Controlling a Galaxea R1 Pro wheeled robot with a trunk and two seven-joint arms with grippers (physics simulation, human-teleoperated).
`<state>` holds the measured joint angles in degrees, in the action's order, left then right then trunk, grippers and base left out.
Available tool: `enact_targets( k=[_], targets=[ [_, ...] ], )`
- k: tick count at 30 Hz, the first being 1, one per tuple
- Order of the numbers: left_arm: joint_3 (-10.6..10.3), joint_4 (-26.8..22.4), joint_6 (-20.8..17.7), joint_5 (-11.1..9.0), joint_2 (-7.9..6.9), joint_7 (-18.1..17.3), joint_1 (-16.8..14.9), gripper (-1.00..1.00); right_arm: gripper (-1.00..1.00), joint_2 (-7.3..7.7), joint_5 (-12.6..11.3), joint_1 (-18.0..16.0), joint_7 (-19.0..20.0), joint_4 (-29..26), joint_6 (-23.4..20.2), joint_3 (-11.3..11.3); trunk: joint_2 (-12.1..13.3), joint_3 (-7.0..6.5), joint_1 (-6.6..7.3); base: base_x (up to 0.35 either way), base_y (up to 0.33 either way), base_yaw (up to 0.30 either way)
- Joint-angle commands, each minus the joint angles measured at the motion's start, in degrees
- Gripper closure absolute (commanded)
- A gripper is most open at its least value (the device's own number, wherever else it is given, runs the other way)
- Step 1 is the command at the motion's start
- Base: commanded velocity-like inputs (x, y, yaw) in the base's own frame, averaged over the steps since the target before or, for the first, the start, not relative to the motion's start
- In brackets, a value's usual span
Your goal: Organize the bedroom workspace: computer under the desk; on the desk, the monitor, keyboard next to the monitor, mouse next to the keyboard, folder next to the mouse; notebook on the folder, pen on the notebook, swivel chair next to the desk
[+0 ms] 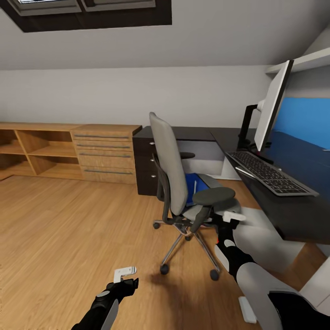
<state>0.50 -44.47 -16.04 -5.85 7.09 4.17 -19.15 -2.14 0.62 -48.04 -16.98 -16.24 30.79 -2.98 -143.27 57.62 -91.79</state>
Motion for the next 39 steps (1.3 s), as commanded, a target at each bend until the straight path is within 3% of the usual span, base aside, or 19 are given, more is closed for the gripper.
enact_targets(
  k=[1,20,31,39],
  targets=[
    [0.06,-0.09,-0.31,-0.61,0.03,0.24,-0.01,-1.0,-1.0,-0.04,0.08,-0.04,-0.04,0.04,0.23,-0.28,-0.02,0.05,0.01,0.0,0.0,0.118],
    [0.12,-0.09,-0.22,-0.66,0.03,0.31,-0.01,-1.0,-1.0,-0.04,0.1,-0.04,-0.43,0.07,1.77,-0.27,-0.02,0.05,0.01,0.0,0.0,0.213],
    [0.12,-0.09,-0.22,-0.64,0.03,0.31,-0.01,-1.0,-1.0,-0.17,0.0,-0.04,-0.43,0.07,1.88,-0.27,-0.02,0.05,0.01,-0.083,0.081,0.033],
    [0.12,-0.09,-0.22,-0.59,-0.01,0.31,-0.01,-1.0,-1.0,-0.23,0.08,-0.04,-0.43,0.07,1.87,-0.27,-0.02,0.05,0.01,-0.003,0.003,0.196]
  ],
)
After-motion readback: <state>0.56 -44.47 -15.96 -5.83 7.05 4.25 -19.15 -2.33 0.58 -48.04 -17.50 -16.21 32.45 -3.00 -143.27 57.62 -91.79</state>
